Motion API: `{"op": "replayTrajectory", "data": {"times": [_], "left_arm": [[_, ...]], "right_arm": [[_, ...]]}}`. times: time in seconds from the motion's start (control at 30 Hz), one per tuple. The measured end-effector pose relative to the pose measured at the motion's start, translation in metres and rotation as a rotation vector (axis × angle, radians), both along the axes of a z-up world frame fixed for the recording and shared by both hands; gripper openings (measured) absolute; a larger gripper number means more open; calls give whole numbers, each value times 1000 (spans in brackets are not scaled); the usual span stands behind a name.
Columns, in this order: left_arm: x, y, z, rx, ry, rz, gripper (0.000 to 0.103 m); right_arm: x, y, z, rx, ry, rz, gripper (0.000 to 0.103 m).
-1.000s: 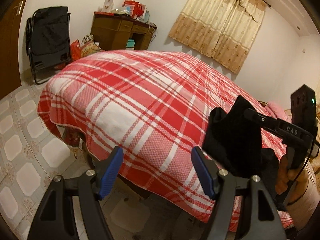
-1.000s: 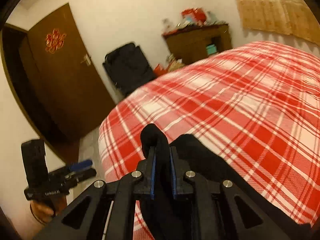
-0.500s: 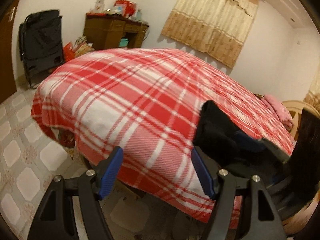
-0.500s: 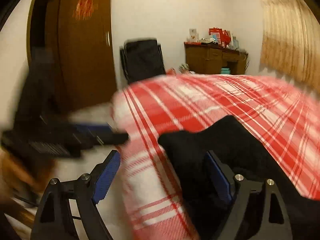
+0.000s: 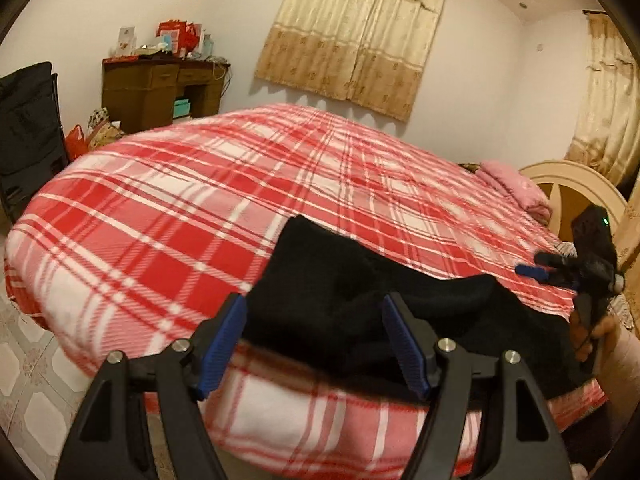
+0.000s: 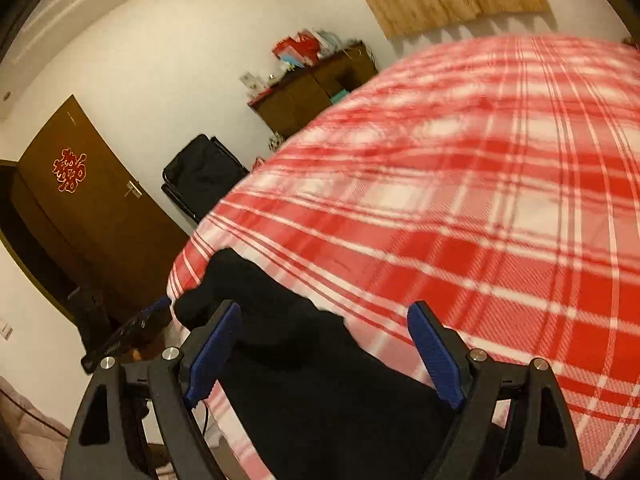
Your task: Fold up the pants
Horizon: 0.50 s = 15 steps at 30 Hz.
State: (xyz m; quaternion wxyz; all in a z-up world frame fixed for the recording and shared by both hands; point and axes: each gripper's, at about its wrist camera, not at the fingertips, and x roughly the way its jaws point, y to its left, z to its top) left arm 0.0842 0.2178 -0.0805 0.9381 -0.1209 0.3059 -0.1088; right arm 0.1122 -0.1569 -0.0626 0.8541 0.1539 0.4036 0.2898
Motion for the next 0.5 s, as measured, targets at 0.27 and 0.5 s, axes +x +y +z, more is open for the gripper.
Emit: {"op": "replayTrajectory", "data": {"times": [0.27, 0.5], "left_arm": [[8, -22, -18, 186, 37, 67, 73], [2, -20, -24, 243, 58, 61, 73]], "right_arm": [[-9, 43, -18, -38, 46, 192, 87], [-19, 55, -27, -78, 84, 271, 87]]}}
